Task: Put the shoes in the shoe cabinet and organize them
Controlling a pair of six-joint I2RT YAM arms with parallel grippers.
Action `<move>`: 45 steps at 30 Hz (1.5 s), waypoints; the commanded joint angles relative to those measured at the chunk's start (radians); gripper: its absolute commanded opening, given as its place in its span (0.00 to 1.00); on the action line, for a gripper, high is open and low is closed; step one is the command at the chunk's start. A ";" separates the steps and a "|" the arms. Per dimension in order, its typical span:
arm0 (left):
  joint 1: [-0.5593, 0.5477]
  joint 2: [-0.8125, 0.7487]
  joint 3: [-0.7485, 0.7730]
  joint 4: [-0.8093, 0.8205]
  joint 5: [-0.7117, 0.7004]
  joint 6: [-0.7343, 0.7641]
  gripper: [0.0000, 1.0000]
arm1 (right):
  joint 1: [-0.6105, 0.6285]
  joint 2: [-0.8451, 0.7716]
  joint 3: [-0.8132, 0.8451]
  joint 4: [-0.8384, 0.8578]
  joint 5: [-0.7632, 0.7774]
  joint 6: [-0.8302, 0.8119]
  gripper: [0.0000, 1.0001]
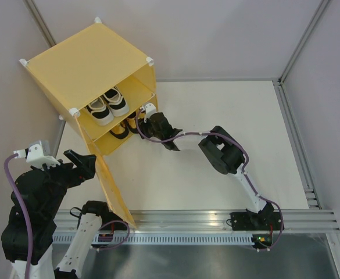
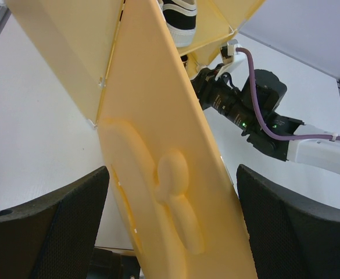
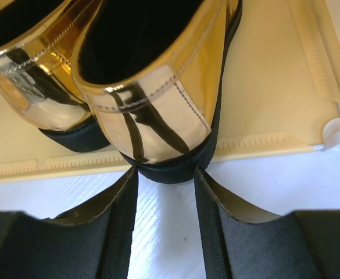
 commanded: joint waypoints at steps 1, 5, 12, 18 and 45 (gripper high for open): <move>0.000 -0.007 0.011 -0.071 -0.037 0.042 0.92 | -0.015 0.021 0.072 0.031 0.008 -0.004 0.49; 0.000 -0.008 0.015 -0.073 -0.037 0.043 0.92 | -0.015 0.033 0.098 0.021 0.008 -0.002 0.49; 0.000 -0.007 0.016 -0.073 -0.039 0.043 0.92 | -0.018 0.049 0.122 0.005 0.003 0.002 0.49; 0.000 -0.008 0.015 -0.073 -0.039 0.042 0.92 | -0.018 0.036 0.104 0.019 0.002 0.007 0.51; 0.000 0.009 0.031 -0.069 -0.029 0.031 0.92 | -0.020 0.018 0.064 0.022 0.000 0.025 0.43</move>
